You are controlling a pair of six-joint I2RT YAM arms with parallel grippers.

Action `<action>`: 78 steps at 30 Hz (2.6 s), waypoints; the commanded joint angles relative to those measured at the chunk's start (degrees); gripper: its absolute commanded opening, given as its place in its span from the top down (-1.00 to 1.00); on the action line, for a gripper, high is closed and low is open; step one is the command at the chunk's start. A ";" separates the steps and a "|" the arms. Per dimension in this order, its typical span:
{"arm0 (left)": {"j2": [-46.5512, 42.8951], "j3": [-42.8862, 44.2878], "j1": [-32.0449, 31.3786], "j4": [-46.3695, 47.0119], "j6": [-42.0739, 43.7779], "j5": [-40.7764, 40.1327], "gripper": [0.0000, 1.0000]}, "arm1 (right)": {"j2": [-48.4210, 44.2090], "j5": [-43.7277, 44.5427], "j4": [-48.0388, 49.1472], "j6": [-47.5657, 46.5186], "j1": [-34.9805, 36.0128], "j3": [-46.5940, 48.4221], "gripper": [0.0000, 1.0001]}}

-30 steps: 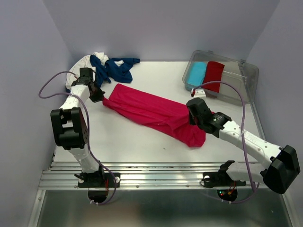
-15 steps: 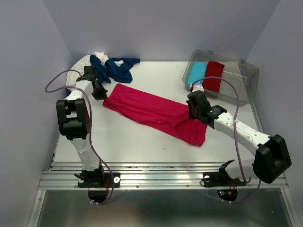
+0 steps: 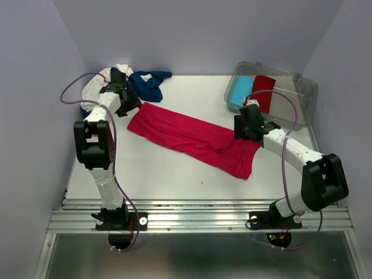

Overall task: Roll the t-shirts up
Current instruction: Fold the T-shirt at the center of the board.

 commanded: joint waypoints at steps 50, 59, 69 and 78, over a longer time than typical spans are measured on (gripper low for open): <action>-13.54 -17.45 -4.98 4.83 1.17 -1.39 -0.45 | 12.65 -12.61 9.80 26.71 -0.20 2.92 0.96; -13.19 -17.28 -4.98 5.00 1.26 -1.04 -0.45 | 14.75 -12.96 9.28 26.45 -0.20 5.47 0.45; -12.93 -16.49 -4.98 4.39 1.43 -1.13 -0.45 | 15.20 -12.26 8.75 26.45 -0.20 6.44 0.46; -12.75 -16.40 -4.98 4.39 1.35 -1.30 -0.45 | 18.44 -11.91 8.66 24.69 -0.20 11.79 0.93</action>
